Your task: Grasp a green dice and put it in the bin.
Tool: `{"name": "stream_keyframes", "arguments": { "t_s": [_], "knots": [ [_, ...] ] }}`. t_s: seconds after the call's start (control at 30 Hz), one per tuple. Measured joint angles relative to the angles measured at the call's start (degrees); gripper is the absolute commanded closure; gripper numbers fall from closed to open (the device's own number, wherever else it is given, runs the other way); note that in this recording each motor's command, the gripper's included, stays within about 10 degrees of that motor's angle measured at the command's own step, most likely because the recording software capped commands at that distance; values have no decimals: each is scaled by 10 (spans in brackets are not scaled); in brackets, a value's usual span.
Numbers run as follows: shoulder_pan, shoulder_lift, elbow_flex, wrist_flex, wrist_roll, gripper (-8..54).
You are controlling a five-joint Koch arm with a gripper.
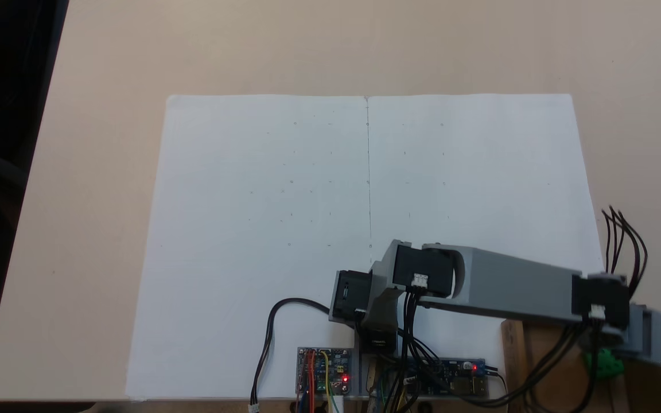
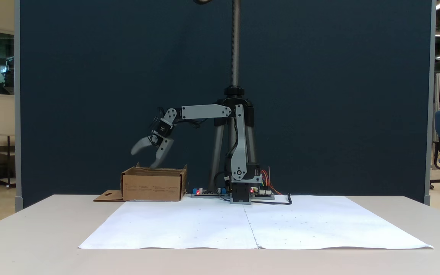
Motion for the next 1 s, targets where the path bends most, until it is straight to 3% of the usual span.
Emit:
{"name": "stream_keyframes", "arguments": {
  "t_s": [0.57,0.87,1.0],
  "knots": [
    [-432,165,0,-119,3,20],
    [-681,201,3,-120,4,20],
    [-780,253,76,-121,4,19]
  ]
}}
